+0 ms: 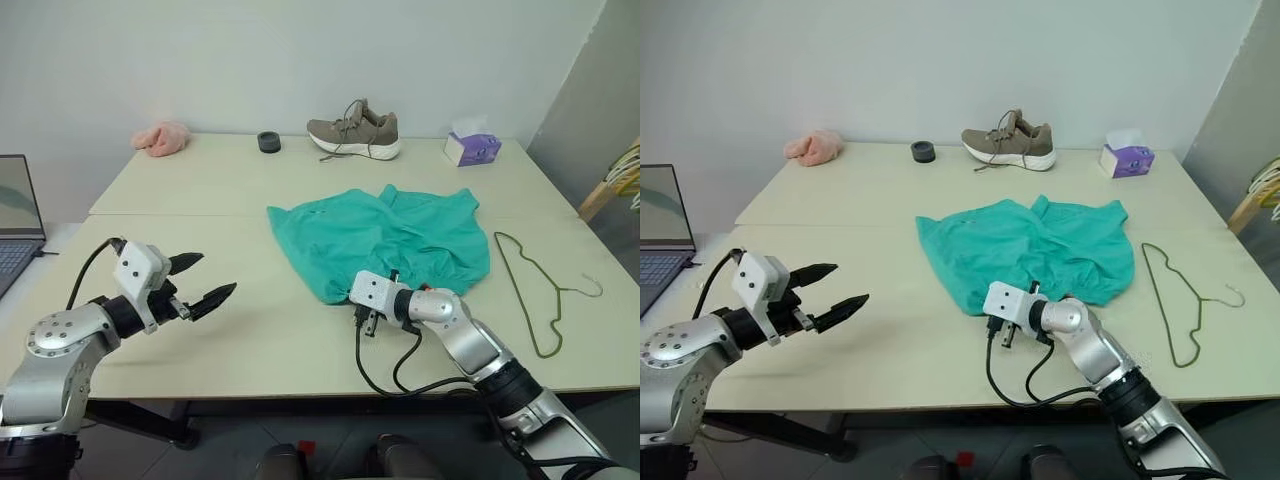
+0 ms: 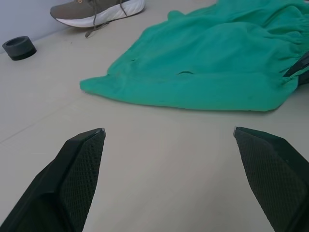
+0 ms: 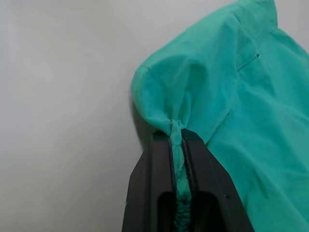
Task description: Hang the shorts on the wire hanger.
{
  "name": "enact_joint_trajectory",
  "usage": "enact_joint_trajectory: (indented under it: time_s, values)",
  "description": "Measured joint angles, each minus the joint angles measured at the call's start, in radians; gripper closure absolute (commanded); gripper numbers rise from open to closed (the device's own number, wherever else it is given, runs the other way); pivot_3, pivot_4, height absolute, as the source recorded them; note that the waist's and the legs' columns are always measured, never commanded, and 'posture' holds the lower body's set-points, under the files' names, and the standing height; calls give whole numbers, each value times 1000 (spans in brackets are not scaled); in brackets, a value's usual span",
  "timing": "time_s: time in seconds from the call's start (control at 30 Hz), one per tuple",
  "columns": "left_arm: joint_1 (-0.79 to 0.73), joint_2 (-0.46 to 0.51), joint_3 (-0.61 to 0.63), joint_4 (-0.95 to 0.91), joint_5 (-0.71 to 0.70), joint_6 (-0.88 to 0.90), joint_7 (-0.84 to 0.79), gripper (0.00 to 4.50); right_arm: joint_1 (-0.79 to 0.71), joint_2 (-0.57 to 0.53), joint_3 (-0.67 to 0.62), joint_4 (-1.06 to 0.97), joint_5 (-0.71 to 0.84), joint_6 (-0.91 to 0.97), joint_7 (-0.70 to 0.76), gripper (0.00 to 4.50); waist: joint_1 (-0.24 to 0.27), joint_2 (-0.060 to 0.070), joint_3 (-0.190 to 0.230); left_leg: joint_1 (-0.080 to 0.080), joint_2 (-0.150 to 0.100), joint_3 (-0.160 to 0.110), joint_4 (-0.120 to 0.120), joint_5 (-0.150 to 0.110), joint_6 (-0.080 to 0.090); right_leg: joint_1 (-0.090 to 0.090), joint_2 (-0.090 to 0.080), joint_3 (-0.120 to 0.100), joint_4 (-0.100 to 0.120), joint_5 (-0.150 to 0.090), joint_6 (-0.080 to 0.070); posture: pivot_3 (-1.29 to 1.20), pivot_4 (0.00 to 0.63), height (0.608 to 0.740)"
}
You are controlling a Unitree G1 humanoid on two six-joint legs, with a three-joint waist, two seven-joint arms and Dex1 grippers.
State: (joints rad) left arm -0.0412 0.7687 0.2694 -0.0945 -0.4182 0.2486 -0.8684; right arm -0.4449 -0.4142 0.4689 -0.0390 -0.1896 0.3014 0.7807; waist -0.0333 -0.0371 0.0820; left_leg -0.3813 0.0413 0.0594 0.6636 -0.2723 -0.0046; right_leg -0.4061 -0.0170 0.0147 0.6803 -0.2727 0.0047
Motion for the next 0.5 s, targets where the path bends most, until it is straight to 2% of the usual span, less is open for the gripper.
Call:
enact_joint_trajectory:
  time_s: [0.17, 0.4, 0.5]
  values:
    - [-111, -16, -111, 84, 136, -165, -16, 0, 13, -133, -72, -215, 123, 99, 159, 4467, -1, 0, 0, 0, 0, 0, 0, 0, 0, 0, 0, 0, 0, 0, 0, -112, 66, 740]
    - [-279, -93, -223, 279, 288, -401, 23, 0, 11, -194, -98, -361, 213, 193, 225, 4467, -26, 0, 0, 0, 2, 0, 1, 0, 0, 0, 4, 1, 0, 0, 0, -160, 73, 740]
    - [-346, -120, -290, 416, 375, -522, 33, 0, -3, -213, -119, -393, 255, 233, 244, 4467, -37, 1, 1, 0, 2, 0, 1, 0, 0, 0, 4, 1, 0, 0, 0, -174, 74, 740]
